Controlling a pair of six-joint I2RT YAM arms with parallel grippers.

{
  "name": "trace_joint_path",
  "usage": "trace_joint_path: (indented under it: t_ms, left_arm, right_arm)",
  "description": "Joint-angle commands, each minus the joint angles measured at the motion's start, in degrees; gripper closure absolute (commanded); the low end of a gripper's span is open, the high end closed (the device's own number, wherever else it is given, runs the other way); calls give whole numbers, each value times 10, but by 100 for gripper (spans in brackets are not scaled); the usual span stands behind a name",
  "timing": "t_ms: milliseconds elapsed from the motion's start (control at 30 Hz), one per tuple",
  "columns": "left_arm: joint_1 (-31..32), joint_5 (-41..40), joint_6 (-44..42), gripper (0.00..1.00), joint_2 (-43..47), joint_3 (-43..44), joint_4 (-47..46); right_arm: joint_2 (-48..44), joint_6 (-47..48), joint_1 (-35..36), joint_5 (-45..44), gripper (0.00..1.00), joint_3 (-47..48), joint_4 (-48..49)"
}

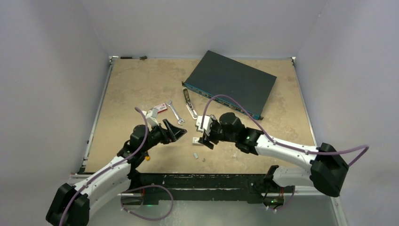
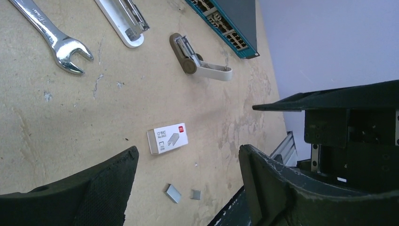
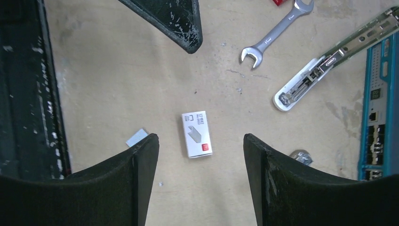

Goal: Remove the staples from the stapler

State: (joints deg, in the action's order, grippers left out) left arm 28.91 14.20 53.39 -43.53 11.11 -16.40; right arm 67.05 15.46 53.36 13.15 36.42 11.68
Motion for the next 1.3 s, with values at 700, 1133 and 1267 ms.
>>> trace_joint_path:
  t_ms: [700, 1133, 1267]
  left_arm:
    - [-3, 54, 61, 47, -177, -110, -396]
    - [-3, 68, 56, 48, -281, -96, -472]
    - [-3, 67, 50, 49, -289, -94, -472]
  right_arm:
    - [188, 192, -30, 95, 38, 54, -51]
    - [229, 208, -60, 95, 35, 99, -85]
    - [251, 208, -71, 109, 36, 115, -98]
